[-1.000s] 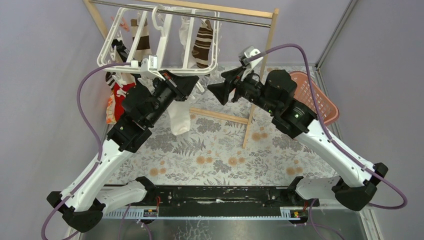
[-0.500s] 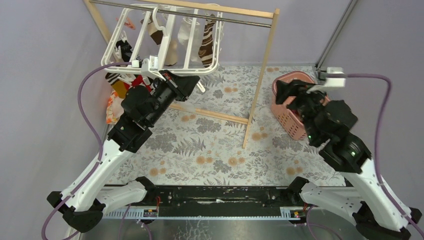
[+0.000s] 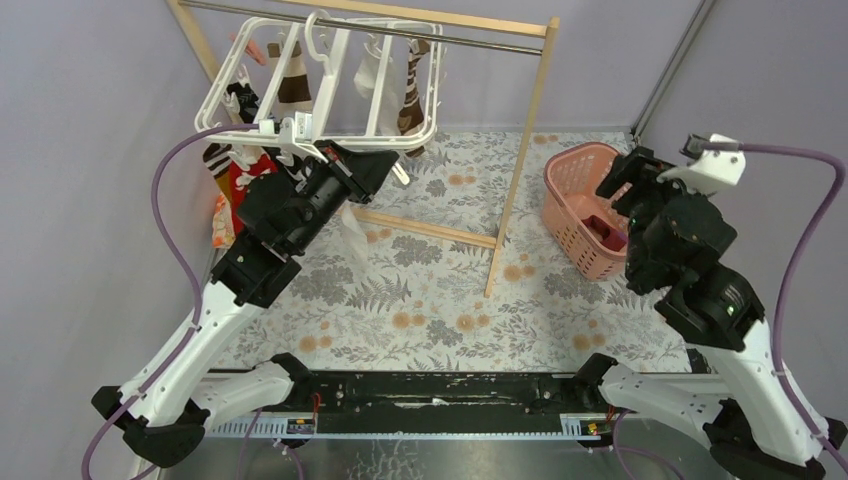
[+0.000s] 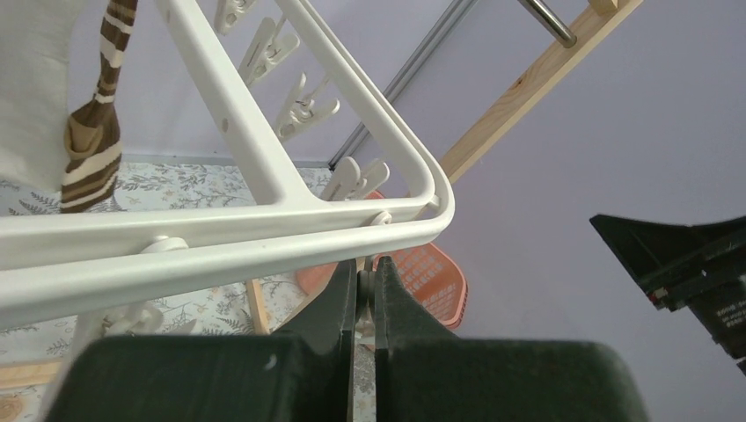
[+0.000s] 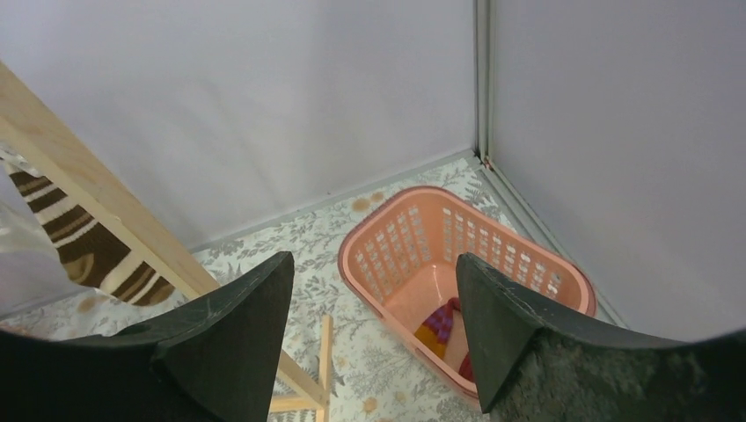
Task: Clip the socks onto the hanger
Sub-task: Pick up the sock from the bin.
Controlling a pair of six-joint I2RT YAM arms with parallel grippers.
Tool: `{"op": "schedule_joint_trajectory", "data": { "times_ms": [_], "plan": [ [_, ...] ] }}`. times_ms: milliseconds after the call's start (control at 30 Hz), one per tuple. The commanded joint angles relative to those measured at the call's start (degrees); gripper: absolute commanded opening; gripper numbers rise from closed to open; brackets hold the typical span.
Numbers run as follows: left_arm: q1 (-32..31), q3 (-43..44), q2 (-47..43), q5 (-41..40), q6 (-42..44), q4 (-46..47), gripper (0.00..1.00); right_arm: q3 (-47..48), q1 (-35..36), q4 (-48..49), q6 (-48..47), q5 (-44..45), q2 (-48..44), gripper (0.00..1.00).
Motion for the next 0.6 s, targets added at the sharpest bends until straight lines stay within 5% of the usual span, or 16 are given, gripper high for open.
{"op": "schedule_joint_trajectory", "data": {
  "times_ms": [0, 233, 433, 567],
  "plan": [
    [-0.1, 0.0, -1.1, 1.0, 1.4, 1.2, 0.00, 8.0, -0.3, 7.7, -7.2, 2.7, 7.2, 0.74],
    [-0.1, 0.1, -1.5, 1.0, 1.7, 0.9, 0.00, 33.1, -6.7, 12.2, -18.6, -1.8, 22.8, 0.74],
    [-0.1, 0.3, -2.1, 0.5, 2.5, 0.3, 0.00, 68.2, -24.9, -4.0, -13.8, -16.8, 47.4, 0.74],
    [-0.1, -0.1, -2.7, -0.2, 3.0, -0.1, 0.00, 64.3, -38.9, -5.2, -1.5, -32.1, 52.4, 0.73]
  ]
}}
